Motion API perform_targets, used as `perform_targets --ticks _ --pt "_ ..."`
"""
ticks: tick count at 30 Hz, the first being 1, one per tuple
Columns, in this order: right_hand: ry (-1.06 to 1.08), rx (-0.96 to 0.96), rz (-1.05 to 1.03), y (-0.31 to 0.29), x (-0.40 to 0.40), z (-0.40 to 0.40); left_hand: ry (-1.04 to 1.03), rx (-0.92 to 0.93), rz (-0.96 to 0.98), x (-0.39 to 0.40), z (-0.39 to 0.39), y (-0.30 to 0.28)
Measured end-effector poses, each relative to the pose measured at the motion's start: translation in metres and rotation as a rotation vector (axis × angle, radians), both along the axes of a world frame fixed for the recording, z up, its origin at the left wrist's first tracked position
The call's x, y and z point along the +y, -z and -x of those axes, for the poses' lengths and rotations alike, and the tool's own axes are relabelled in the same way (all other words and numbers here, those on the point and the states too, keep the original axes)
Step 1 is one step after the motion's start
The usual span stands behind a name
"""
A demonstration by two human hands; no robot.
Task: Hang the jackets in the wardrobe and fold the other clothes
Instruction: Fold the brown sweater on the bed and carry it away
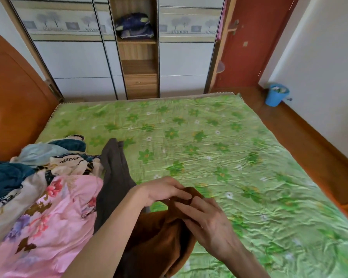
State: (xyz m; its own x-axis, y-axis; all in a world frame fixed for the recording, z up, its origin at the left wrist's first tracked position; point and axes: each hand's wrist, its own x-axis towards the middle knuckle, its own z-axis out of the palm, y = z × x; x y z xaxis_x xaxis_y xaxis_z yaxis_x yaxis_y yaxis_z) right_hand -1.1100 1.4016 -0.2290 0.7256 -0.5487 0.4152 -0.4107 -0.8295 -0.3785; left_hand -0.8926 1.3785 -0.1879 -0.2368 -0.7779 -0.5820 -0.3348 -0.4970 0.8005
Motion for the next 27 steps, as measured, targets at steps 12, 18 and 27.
perform_targets --ticks 12,18,27 --pt "0.303 -0.449 -0.679 0.018 -0.08 0.068 -0.268 -0.274 0.267 -0.007 0.056 -0.046" --pt "-0.048 -0.118 -0.882 0.015 -0.135 0.042 -0.64 -0.157 0.458 -0.004 0.077 -0.091" --pt "-0.281 -0.082 -0.716 0.002 -0.136 0.008 -0.767 -0.146 0.824 0.011 0.08 -0.152"
